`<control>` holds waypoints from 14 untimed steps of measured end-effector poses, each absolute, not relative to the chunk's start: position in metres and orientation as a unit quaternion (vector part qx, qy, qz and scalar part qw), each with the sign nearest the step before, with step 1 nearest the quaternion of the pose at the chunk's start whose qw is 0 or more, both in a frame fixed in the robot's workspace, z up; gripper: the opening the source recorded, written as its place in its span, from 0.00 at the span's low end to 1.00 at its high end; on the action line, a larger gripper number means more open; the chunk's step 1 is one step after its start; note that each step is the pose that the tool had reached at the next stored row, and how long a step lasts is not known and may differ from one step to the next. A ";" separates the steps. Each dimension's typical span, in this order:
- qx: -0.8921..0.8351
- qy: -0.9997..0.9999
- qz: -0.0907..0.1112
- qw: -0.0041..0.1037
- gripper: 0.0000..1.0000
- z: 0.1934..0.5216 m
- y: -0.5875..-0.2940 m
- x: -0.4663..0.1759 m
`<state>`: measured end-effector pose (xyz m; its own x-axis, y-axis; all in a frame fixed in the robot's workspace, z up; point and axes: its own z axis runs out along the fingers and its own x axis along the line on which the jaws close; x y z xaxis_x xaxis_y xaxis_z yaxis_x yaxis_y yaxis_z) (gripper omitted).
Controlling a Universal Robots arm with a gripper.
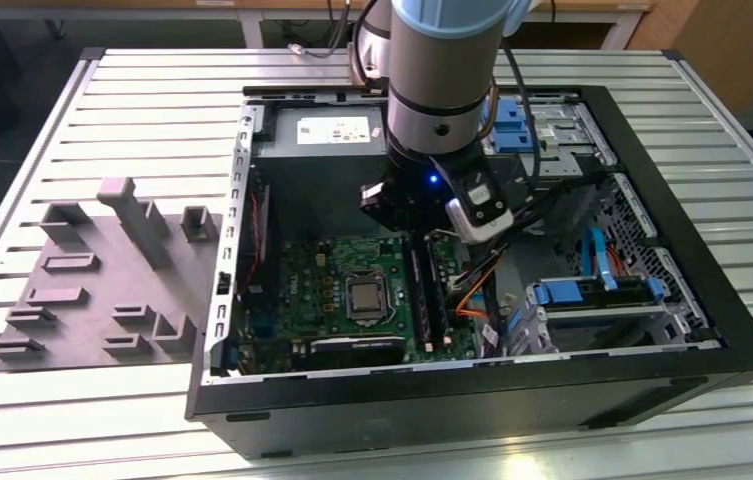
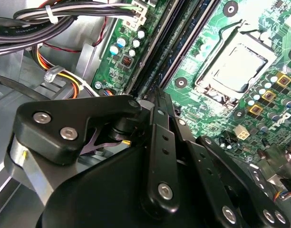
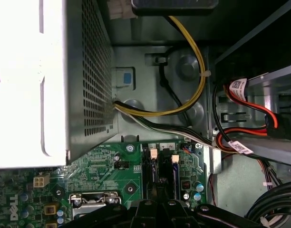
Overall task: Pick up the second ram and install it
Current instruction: 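Press down the second ram until it locks into place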
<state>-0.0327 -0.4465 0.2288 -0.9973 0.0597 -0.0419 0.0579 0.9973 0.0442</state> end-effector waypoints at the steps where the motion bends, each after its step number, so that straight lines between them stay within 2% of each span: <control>1: 0.030 0.999 0.021 0.022 0.11 0.229 -0.446 -0.033; 14: 0.038 0.999 0.021 0.022 0.11 0.226 -0.444 -0.033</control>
<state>-0.0327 -0.4437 0.2256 -0.9961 0.0775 -0.0419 0.0757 0.9962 0.0441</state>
